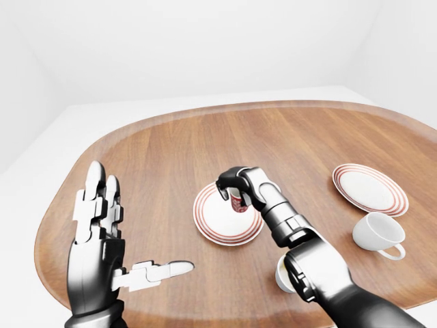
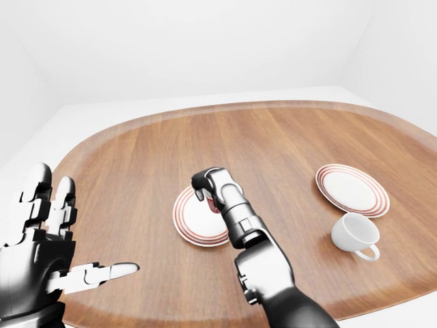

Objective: Put the red mug on the left plate.

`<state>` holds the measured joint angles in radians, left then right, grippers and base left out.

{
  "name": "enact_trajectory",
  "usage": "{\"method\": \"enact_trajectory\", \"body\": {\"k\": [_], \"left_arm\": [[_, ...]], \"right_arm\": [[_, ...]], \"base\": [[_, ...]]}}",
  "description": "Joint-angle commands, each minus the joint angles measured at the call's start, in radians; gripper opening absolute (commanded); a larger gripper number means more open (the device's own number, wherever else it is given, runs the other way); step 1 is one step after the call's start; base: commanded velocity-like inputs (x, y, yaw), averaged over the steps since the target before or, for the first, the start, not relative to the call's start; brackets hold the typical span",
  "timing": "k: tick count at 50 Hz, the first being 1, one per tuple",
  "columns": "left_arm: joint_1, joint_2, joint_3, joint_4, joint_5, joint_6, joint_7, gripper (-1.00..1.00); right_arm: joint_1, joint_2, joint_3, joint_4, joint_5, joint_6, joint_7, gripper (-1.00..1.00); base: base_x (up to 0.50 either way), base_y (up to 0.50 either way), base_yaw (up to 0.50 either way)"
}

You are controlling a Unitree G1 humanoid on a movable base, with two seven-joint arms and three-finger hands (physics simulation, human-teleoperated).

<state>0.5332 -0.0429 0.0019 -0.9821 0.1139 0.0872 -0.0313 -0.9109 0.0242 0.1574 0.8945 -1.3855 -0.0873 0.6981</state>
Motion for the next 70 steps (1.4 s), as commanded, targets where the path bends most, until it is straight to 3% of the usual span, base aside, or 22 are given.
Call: {"method": "enact_trajectory", "body": {"k": [1,6,9,19,26,27,34,49,70], "left_arm": [[-0.001,-0.009,0.011,0.003,-0.006,0.0,-0.009,1.0],[-0.008,-0.01,0.02,0.009,-0.013,0.0,-0.013,1.0],[-0.005,-0.012,0.018,0.005,-0.01,0.0,-0.017,1.0],[0.003,-0.019,0.039,0.009,-0.025,-0.01,-0.028,1.0],[0.003,-0.037,0.066,0.025,-0.037,-0.025,-0.046,1.0],[0.002,-0.039,0.067,0.03,-0.035,-0.027,-0.048,1.0],[-0.01,-0.048,0.08,0.048,-0.038,-0.031,-0.056,1.0],[-0.007,-0.054,0.087,0.06,-0.04,-0.045,-0.062,1.0],[-0.006,-0.059,0.09,0.059,-0.041,-0.044,-0.065,1.0]], "right_arm": [[-0.065,0.016,0.01,0.034,0.08,0.0,0.0,-1.0],[-0.097,0.032,0.019,0.121,0.056,0.0,-0.012,-1.0],[-0.119,0.044,0.032,0.212,0.022,0.0,-0.108,-1.0],[-0.125,0.093,0.037,0.388,-0.02,0.0,-0.247,-1.0],[-0.108,0.12,0.042,0.44,-0.051,0.0,-0.402,-1.0],[-0.108,0.123,0.041,0.447,-0.056,0.0,-0.462,-1.0],[-0.087,0.128,0.061,0.467,-0.14,0.0,-0.582,-1.0],[-0.05,0.135,0.035,0.478,-0.199,0.0,-0.623,-1.0],[-0.037,0.125,0.012,0.485,-0.18,0.0,-0.641,-1.0]], "base": [[0.0,0.0,0.0],[0.0,0.0,0.0],[0.0,0.0,0.0],[0.0,0.0,0.0],[0.0,0.0,0.0],[0.0,0.0,0.0],[0.0,0.0,0.0],[0.0,0.0,0.0],[0.0,0.0,0.0]]}}
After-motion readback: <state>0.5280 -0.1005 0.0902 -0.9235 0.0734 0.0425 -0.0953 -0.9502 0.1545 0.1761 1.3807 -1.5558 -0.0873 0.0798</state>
